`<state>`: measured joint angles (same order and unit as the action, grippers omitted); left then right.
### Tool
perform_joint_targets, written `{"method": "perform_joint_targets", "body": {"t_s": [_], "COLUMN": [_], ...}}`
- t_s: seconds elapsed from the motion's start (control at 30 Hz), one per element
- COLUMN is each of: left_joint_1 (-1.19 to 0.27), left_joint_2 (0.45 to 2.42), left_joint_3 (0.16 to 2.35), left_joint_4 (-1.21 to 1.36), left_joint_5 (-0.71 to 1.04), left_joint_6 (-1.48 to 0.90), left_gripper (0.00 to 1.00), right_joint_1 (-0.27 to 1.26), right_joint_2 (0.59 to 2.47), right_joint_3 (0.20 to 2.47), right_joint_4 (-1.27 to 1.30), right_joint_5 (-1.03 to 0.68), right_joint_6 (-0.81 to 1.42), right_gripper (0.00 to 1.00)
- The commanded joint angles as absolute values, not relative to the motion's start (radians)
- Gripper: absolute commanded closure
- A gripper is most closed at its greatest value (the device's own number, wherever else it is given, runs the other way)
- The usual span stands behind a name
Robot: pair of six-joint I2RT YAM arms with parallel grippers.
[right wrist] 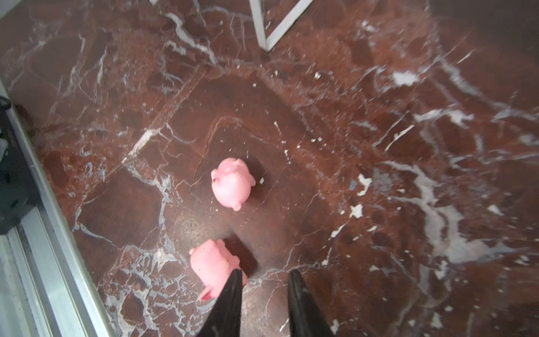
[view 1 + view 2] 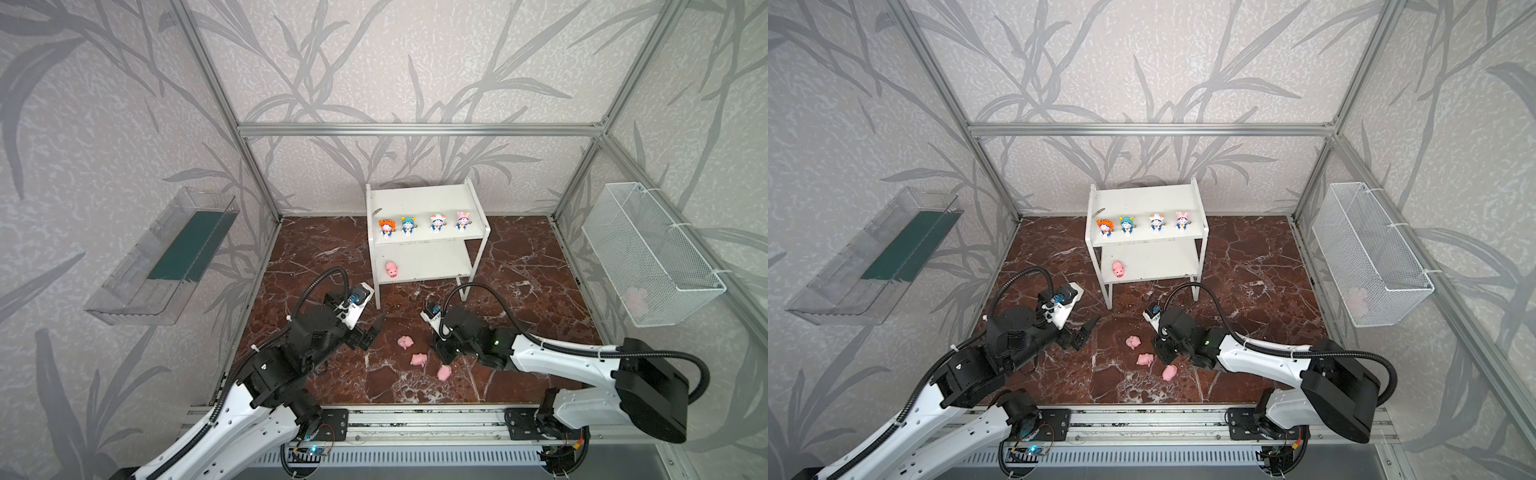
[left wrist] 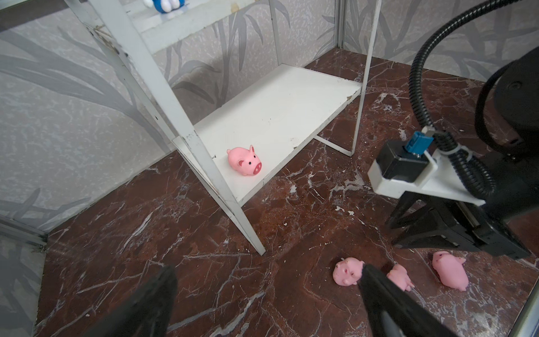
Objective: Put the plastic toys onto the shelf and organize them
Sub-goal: 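Move the right gripper back down to the pink pigs on the floor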
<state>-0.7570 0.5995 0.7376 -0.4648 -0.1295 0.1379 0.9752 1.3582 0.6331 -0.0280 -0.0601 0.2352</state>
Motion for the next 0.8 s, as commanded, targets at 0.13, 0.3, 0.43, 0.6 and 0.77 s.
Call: {"method": "perform_joint_targets", "body": {"t_s": [0.13,0.3,0.43,0.6,0.77], "left_joint_1": [-0.751,-0.749,-0.749,-0.748,-0.748], "left_joint_2": [0.601,0.601,0.599,0.596,0.592], "left_joint_3": [0.738,0.738,0.738,0.738,0.737], "left_joint_4": [-0.46,-0.463,-0.463,-0.463,-0.463], "left_joint_5": [-0.125,-0.124,-0.123,-0.123,-0.121], "left_joint_6": [0.138,0.138,0.14,0.141,0.142], "left_gripper": [0.01,0.01,0.01,0.01,0.01], "right_joint_1": [0.986,0.986,0.984,0.984,0.977], "right_joint_2": [1.441,1.527,1.575,1.629,1.674], "right_joint_3": [0.712,0.763,0.789,0.829,0.869], "right_joint_4": [0.02,0.039,0.078,0.068,0.025], "right_joint_5": [-0.129,-0.124,-0.139,-0.16,-0.184], "right_joint_6": [0.263,0.304,0.331,0.334,0.334], "right_gripper": [0.66,0.64,0.61,0.61,0.62]}}
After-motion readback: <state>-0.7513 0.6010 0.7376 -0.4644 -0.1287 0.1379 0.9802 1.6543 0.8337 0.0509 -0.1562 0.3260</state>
